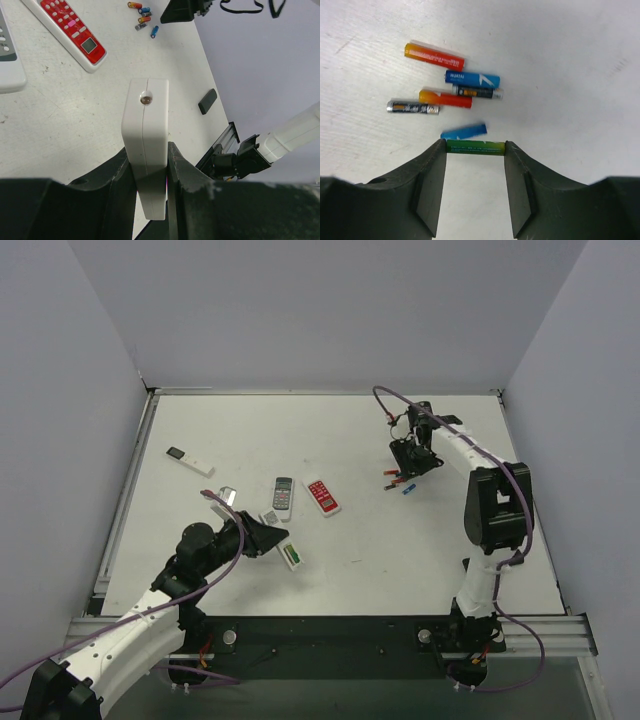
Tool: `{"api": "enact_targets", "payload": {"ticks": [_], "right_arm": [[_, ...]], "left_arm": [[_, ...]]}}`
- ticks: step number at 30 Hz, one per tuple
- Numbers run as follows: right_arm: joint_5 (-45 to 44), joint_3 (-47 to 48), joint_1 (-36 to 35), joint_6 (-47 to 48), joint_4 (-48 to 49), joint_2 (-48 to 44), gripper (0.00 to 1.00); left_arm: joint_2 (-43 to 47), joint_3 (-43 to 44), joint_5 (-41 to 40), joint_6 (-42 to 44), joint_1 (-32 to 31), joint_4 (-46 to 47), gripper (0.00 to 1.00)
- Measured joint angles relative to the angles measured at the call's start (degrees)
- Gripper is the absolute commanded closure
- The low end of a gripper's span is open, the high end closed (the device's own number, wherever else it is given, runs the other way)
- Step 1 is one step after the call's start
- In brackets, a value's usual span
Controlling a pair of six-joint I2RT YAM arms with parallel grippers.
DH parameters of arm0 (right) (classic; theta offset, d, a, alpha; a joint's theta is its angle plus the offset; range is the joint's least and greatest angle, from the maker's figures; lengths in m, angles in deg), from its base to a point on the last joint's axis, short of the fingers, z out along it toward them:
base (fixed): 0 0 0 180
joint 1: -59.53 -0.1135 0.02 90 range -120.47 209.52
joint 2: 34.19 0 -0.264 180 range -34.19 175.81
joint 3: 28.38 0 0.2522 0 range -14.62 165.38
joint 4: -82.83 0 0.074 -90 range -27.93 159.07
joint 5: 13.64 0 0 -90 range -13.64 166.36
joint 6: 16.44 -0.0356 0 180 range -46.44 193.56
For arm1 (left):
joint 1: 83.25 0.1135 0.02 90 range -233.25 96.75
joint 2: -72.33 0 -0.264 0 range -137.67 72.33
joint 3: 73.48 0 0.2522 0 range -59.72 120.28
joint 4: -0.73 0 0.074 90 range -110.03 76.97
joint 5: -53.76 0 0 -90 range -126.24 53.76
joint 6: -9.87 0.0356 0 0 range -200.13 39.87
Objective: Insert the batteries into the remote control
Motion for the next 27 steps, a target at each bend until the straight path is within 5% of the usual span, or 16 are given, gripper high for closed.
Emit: {"api": "enact_targets", "payload": {"ticks": [10,19,27], "right_arm": [[-11.2,-10.3,-14.3,-29.1,-0.4,-19.7,0.81],[-18.1,-21.3,-29.2,-53.7,-2.5,-15.9,0.83],[-21.1,-23.8,-33.1,-66.4,-2.3,-15.0,0.76]], "left_arm": [[2.6,0.0,-0.1,-0.3,0.0,-0.2,1.0],[9.8,0.0,-0.7,-1.0,0.0,-4.0,1.0],[13.3,0.0,-1.2,-1.8,0.0,-7.1,1.0]]}}
